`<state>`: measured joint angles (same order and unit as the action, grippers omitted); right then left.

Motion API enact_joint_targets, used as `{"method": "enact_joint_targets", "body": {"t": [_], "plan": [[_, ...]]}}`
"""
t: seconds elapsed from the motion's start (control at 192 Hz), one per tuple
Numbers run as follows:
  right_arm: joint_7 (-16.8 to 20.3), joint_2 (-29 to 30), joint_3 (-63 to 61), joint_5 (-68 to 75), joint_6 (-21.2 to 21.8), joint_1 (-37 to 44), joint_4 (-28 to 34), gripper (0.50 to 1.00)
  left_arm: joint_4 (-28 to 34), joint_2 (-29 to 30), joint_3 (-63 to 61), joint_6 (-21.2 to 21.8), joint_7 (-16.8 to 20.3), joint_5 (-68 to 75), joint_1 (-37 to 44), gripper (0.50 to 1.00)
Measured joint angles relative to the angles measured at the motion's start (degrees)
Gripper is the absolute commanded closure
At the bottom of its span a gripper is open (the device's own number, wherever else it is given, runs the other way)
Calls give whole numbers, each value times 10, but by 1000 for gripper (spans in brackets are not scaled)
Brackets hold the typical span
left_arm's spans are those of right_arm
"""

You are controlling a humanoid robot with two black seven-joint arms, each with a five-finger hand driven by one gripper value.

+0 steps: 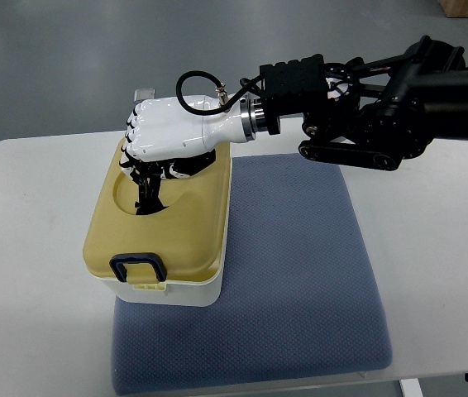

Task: Open white storage box with right hand
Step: 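Lift the yellow lid off the white box with the right hand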

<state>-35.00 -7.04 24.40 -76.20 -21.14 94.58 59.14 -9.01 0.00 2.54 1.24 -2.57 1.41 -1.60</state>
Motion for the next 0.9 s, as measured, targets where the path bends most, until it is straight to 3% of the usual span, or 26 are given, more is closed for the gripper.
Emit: {"method": "enact_joint_targets", "body": {"t": [0.47,0.898], "plan": [[0,-13,-10,-4,-2,-3,-6,1000,0,0,0,0,0,0,0,500],[0,-104,-86,-7,19,-5,-5,1000,0,0,0,0,0,0,0,500]]}}
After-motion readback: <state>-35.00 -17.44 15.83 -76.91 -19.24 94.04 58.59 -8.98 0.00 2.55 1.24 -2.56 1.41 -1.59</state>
